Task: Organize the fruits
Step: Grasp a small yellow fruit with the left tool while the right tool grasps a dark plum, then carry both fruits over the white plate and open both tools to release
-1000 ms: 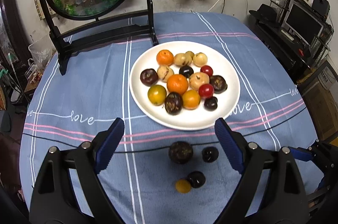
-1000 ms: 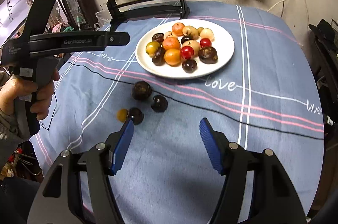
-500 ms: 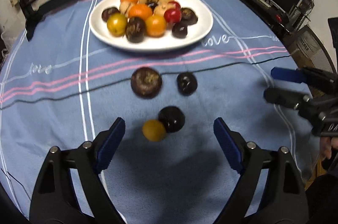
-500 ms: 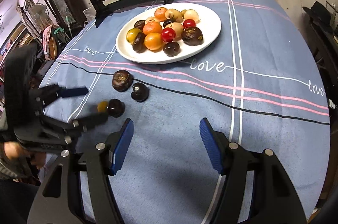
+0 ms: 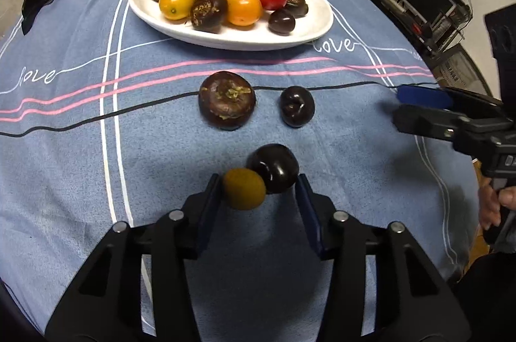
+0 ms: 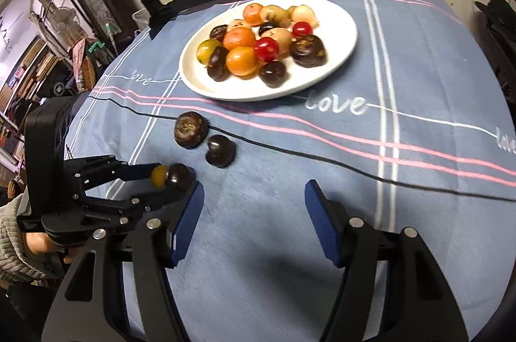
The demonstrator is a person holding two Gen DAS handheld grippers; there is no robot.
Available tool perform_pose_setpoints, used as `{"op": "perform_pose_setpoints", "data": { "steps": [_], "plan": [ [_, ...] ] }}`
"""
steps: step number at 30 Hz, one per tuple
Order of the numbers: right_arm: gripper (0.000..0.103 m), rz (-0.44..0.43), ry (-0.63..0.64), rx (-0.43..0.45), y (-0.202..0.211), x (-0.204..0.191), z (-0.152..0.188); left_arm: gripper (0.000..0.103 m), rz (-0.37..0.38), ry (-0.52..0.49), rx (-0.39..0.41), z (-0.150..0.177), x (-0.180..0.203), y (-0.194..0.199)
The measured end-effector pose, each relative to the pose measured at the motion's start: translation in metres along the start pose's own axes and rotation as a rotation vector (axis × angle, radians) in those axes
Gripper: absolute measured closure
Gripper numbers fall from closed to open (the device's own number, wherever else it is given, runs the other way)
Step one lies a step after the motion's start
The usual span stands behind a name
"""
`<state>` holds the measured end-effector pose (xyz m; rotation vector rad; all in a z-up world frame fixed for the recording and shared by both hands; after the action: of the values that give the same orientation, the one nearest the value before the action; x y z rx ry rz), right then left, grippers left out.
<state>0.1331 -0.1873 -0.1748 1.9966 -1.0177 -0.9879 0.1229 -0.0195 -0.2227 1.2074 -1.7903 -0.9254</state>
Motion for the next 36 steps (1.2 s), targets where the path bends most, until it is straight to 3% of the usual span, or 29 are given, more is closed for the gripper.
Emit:
{"op": "perform_pose_setpoints", "data": {
  "steps": [4,6,15,17,21,24,29,36],
  "plan": [
    [0.038,-0.022,0.045,-0.035,-0.025,-0.011,-0.016,0.065,0.012,-0.011,0.002,0.002,0.002,0.003],
    [0.038,-0.043,0.048,-0.059,-0.038,-0.014,-0.022,0.075,0.013,-0.020,-0.001,0.006,0.003,0.004],
    [0.060,-0.084,0.057,-0.125,-0.075,-0.021,-0.028,0.075,0.015,0.020,0.000,0.007,-0.006,0.004],
    [0.073,-0.088,0.061,-0.129,-0.075,-0.020,-0.029,0.075,0.015,0.025,0.003,0.005,-0.007,0.005],
    [0.074,-0.068,0.125,-0.124,-0.074,-0.030,-0.027,0.075,0.012,0.037,0.005,0.005,-0.012,0.008],
    [0.075,-0.082,0.105,-0.109,-0.071,-0.030,-0.027,0.075,0.006,0.041,0.009,0.001,-0.015,0.013],
    [0.074,-0.087,0.043,-0.015,-0.035,-0.011,-0.045,0.075,0.001,0.018,0.057,-0.027,-0.016,0.029],
    [0.074,-0.043,-0.011,0.069,-0.020,0.028,-0.087,0.075,-0.022,-0.005,0.131,-0.106,-0.019,0.027]
  ]
}}
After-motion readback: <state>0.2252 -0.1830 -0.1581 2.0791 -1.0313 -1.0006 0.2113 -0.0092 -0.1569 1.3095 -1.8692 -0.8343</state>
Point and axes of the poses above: each gripper's, at about its wrist camera, not at the fingertips, and y roughly against the way its jaws point, x to its right, z to its underside, the point moved 3 cm from there along -y, roughly the way its jaws point, and after that the axes turned 3 degrees about -z, right-handed, at the moved point
